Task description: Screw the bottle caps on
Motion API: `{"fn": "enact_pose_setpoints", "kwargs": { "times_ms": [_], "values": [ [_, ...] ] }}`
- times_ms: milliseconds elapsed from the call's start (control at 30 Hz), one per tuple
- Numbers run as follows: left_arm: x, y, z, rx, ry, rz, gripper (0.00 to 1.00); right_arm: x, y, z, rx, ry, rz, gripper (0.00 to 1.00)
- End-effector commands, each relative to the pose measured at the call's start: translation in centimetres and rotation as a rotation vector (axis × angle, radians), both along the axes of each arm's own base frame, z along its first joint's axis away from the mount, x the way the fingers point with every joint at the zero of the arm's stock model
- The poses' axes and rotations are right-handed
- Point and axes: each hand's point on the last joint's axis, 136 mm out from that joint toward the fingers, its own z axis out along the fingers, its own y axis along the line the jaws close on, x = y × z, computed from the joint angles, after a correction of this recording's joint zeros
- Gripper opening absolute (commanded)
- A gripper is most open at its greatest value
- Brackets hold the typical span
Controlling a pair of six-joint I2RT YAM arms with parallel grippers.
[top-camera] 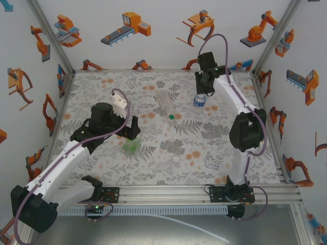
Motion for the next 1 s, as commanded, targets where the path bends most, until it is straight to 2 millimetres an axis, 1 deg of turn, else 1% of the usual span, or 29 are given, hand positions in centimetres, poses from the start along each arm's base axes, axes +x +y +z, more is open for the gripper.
{"fn": "enact_pose_setpoints", "kwargs": {
  "times_ms": [0, 33, 100, 200, 267, 400, 567, 633, 767, 900, 967],
  "values": [
    [0.3, -0.3, 1.3, -0.031, -0.004, 0.004, 0.97, -0.7, -0.4, -0.2, -0.011, 0.012, 0.005, 0.27],
    [0.3, -0.3, 1.2, -0.033, -0.001, 0.003, 0.97, -0.7, -0.4, -0.1, -0.010, 0.008, 0.004, 0.32],
    [0.3, -0.4, 1.2, -0.036, 0.001, 0.001, 0.97, -0.8, -0.5, 0.6, -0.008, -0.006, 0.003, 0.45],
    [0.3, -0.4, 0.9, -0.035, 0.013, 0.004, 0.97, -0.8, -0.4, 1.6, 0.001, -0.025, 0.005, 0.52],
    [0.4, -0.3, 0.5, -0.027, 0.025, 0.013, 0.97, -1.0, -0.4, 2.2, 0.008, -0.032, 0.008, 0.54],
    [0.8, 0.1, -1.1, 0.004, 0.077, 0.049, 0.97, -1.7, -0.5, 3.6, 0.017, -0.036, 0.013, 0.56],
    [1.2, 0.5, -3.5, 0.074, 0.169, 0.085, 0.98, -3.6, -0.5, 5.1, 0.054, -0.046, 0.021, 0.56],
    [1.2, 0.5, -4.6, 0.101, 0.209, 0.089, 1.00, -4.6, -0.5, 5.2, 0.073, -0.039, 0.025, 0.56],
    [1.3, 0.4, -7.1, 0.154, 0.280, 0.089, 0.97, -6.6, -0.6, 5.0, 0.110, -0.022, 0.020, 0.56],
    [1.0, 0.5, -9.8, 0.232, 0.351, 0.097, 0.92, -8.8, -1.0, 4.3, 0.136, -0.003, 0.009, 0.56],
    [0.6, 0.8, -11.4, 0.290, 0.374, 0.106, 0.91, -9.8, -1.2, 3.9, 0.146, 0.004, 0.005, 0.56]
  ]
}}
